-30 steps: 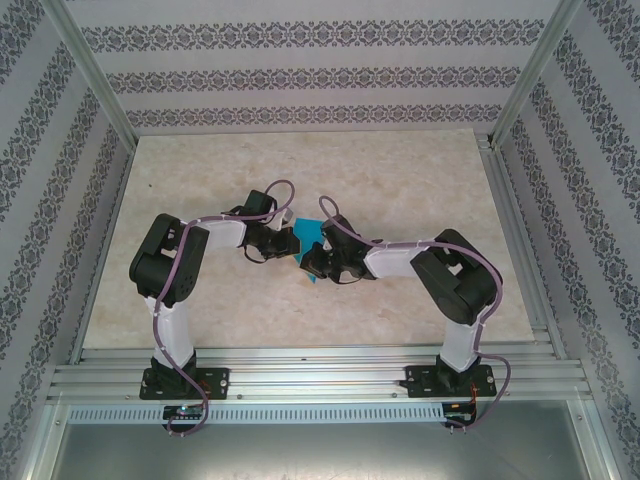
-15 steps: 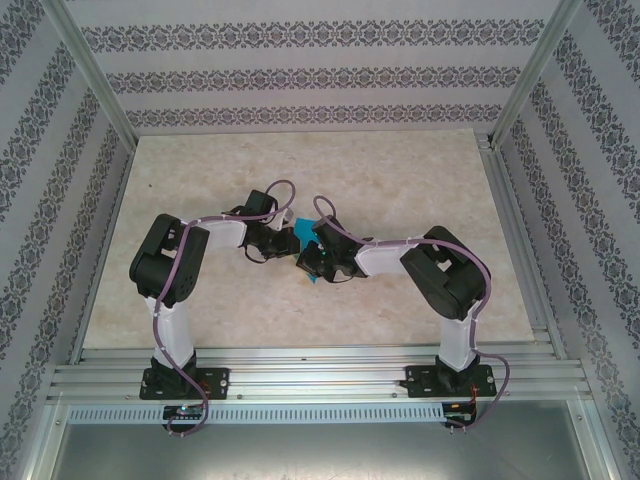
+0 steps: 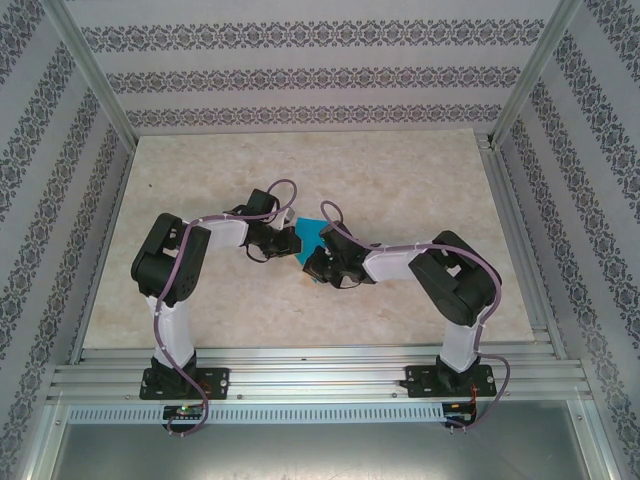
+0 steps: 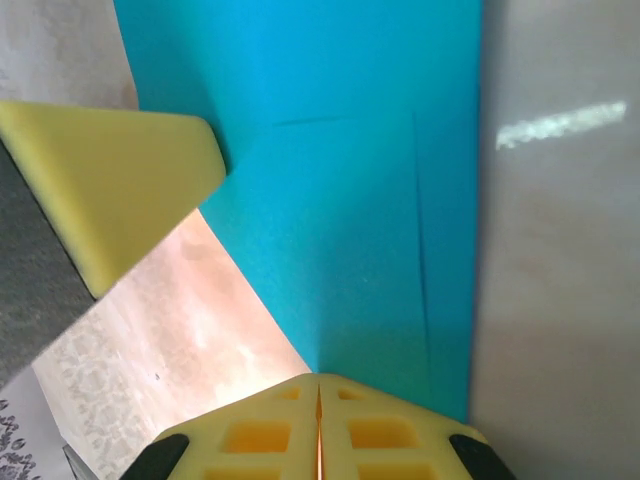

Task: Fold a paper plane with a square sheet of paper (fold left side to right side)
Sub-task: Third fold the triangle at the center of the table.

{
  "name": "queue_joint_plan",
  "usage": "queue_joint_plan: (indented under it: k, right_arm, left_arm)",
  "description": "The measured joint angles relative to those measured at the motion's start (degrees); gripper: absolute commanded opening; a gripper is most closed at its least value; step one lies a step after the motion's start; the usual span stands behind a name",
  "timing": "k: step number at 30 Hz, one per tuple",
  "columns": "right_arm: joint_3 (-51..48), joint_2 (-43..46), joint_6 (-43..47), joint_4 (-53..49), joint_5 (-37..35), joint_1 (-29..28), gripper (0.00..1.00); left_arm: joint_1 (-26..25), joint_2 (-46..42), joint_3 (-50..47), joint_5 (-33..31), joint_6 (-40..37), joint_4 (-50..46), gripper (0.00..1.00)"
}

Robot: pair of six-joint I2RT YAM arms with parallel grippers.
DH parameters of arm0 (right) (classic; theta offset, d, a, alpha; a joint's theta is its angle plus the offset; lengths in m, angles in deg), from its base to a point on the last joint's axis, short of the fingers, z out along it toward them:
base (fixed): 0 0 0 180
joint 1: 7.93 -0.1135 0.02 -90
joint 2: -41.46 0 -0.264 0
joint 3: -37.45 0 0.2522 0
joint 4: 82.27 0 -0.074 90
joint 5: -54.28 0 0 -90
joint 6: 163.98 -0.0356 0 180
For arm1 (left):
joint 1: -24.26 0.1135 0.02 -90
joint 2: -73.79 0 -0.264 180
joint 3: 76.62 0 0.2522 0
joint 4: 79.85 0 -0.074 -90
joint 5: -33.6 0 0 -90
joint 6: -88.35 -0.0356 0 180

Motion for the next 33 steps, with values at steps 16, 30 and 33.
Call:
queue_joint_plan:
  k: [16, 30, 33]
  right_arm:
    - [-8.0, 6.0, -0.4, 1.0, 0.0, -0.8, 0.08]
    - [-5.6, 16.3, 13.0, -14.2, -0.7, 4.1, 0.26]
    - [-1.5, 15.9, 18.8, -14.2, 0.0, 6.6, 0.34]
  left_arm:
    - [-0.1, 0.2, 0.4, -0.3, -0.7, -0.2, 0.09]
    - [0.0, -2.1, 1.2, -1.0, -0.8, -2.9, 0.36]
    - [0.8, -6.6, 1.4, -1.5, -0.9, -4.9, 0.49]
